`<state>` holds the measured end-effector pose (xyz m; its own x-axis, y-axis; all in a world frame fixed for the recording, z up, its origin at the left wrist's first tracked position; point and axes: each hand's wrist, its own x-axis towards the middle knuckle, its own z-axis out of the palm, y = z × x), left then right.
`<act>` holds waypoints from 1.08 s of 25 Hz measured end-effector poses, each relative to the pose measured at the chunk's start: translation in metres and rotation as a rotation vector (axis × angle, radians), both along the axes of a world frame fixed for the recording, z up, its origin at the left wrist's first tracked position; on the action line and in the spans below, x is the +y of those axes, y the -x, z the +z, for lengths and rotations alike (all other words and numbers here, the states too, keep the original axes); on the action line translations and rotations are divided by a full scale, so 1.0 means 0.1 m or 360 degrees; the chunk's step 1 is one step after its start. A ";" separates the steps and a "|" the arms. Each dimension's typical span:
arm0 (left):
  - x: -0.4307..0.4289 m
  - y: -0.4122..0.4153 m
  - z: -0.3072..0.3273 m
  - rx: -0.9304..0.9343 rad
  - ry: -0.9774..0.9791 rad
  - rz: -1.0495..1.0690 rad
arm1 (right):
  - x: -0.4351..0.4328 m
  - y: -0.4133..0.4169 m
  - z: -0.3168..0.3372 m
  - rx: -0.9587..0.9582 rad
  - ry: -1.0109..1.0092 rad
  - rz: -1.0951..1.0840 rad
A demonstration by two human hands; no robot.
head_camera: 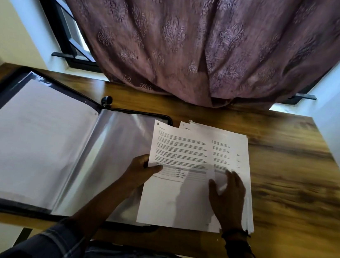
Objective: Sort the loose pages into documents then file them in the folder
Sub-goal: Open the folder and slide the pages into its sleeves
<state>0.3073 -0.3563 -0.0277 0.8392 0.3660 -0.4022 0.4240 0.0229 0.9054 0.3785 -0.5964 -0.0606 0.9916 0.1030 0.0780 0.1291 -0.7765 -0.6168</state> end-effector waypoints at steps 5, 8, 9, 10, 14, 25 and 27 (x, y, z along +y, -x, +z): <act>-0.23 -0.19 -0.08 0.0018 -0.0495 -0.0194 | -0.25 -0.16 -0.09 0.0109 0.0189 -0.0078; -0.41 -0.30 -0.10 0.0106 -0.0885 -0.0339 | -0.29 -0.18 -0.12 0.0127 0.0172 -0.0077; -0.47 -0.34 -0.09 0.0165 -0.1020 -0.0352 | -0.30 -0.18 -0.13 0.0134 0.0156 -0.0068; -0.52 -0.38 -0.09 0.0224 -0.1145 -0.0363 | -0.32 -0.19 -0.13 0.0141 0.0153 -0.0064; -0.64 -0.51 -0.11 0.0290 -0.1350 -0.0327 | -0.40 -0.20 -0.16 0.0087 0.0137 -0.0053; -1.15 -0.52 0.14 -0.0567 -0.0841 -0.0518 | -0.51 -0.35 -0.21 -0.0039 0.0112 -0.0051; -1.23 -0.55 0.11 -0.0585 -0.0865 -0.0635 | -0.52 -0.42 -0.21 0.0012 0.0064 -0.0089</act>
